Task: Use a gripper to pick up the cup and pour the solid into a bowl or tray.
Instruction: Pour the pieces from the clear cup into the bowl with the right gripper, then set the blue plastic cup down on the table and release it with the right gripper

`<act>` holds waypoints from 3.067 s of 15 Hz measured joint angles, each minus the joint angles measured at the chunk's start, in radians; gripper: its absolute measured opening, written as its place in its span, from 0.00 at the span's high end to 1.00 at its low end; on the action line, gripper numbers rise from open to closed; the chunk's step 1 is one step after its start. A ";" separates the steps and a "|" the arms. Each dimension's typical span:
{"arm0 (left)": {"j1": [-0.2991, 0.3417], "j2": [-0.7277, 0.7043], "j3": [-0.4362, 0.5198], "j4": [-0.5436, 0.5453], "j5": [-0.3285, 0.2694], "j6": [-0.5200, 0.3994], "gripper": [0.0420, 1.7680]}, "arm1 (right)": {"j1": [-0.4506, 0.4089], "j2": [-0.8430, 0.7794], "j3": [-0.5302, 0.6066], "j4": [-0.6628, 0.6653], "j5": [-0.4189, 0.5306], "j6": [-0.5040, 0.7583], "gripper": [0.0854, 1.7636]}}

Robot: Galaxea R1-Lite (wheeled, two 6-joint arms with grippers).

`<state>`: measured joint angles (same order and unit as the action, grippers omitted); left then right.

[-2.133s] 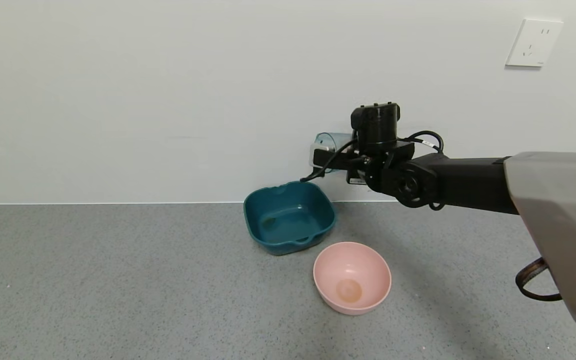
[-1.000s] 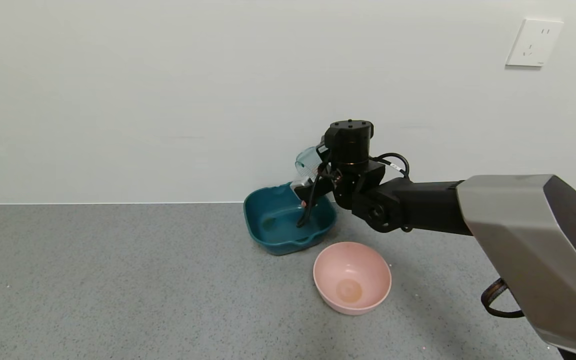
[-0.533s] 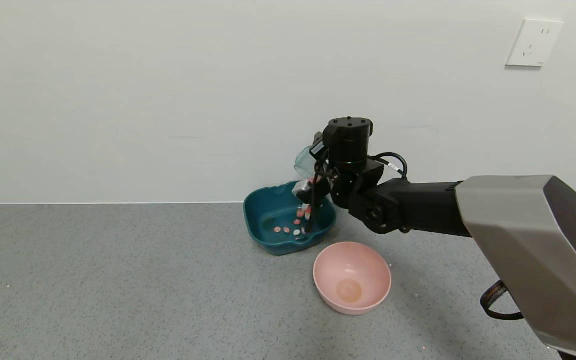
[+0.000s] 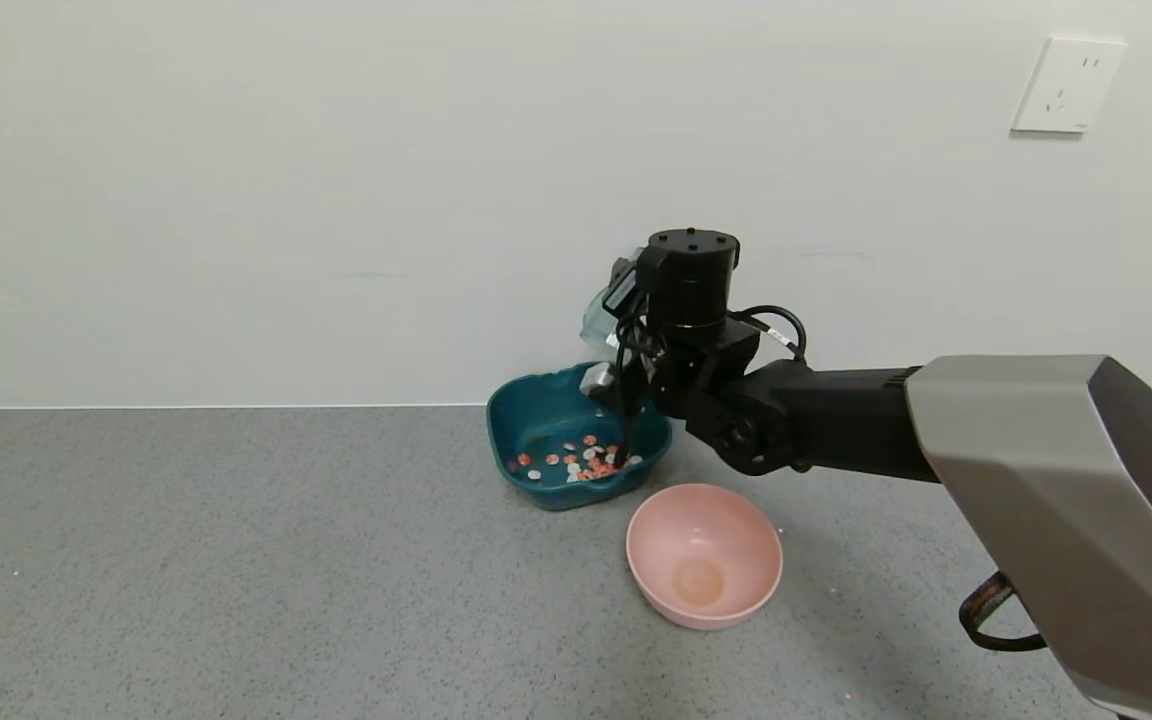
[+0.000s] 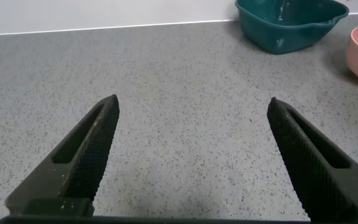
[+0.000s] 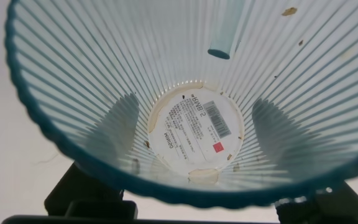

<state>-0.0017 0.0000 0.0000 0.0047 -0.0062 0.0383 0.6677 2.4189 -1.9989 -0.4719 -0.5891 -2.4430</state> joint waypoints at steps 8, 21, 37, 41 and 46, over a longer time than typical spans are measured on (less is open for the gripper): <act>0.000 0.000 0.000 0.000 0.000 0.000 0.03 | -0.009 -0.051 0.001 0.025 -0.012 0.137 0.28; 0.000 0.000 0.000 0.000 0.000 0.000 0.03 | -0.057 -0.353 0.014 0.826 -0.020 1.186 0.28; 0.000 0.000 0.000 0.000 0.000 0.000 0.03 | -0.263 -0.742 0.548 0.634 0.350 1.909 0.28; 0.000 0.000 0.000 0.000 0.000 0.000 0.03 | -0.270 -0.800 0.832 0.355 0.355 2.086 0.28; 0.000 0.000 0.000 0.000 0.000 0.000 0.03 | -0.334 -0.834 1.054 0.246 0.358 2.291 0.28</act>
<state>-0.0017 -0.0004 0.0000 0.0047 -0.0057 0.0383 0.3334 1.5851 -0.9447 -0.2260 -0.2313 -0.1519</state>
